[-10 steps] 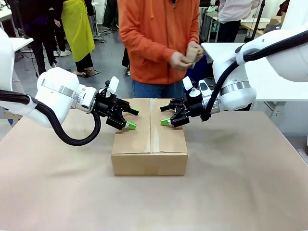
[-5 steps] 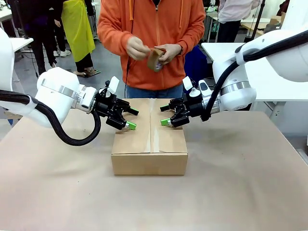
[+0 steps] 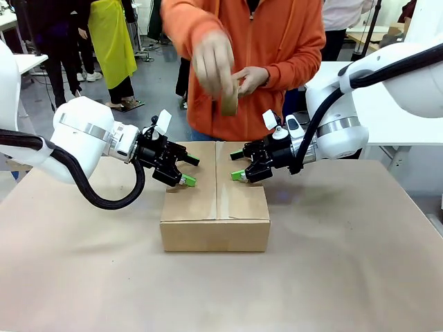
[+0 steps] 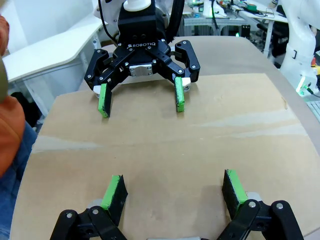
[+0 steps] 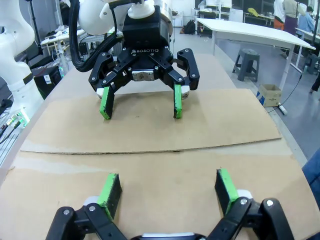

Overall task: Pack the gift set into the box.
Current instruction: Press and hold the closed box until the human finishes sealing it.

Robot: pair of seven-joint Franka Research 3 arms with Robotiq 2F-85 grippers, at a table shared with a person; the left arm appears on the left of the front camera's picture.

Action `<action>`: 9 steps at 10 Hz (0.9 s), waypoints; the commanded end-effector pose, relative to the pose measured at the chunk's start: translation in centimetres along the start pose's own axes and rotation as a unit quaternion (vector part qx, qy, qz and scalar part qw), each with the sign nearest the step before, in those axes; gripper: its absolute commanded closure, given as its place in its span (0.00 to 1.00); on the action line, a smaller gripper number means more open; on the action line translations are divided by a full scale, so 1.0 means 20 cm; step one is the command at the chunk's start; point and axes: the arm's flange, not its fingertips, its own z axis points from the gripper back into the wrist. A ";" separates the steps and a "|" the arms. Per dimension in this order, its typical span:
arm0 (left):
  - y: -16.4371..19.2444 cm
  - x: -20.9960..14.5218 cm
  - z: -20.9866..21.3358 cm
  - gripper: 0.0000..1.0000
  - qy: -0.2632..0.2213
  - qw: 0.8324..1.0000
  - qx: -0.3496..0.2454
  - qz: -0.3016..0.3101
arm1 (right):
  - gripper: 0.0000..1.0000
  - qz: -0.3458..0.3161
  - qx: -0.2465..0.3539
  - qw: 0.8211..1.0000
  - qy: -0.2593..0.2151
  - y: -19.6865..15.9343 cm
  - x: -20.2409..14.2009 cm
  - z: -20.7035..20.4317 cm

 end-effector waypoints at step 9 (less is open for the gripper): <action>-0.01 0.00 -0.01 0.00 -0.001 1.000 -0.003 0.000 | 0.00 -0.001 0.002 1.000 0.009 0.00 0.00 0.00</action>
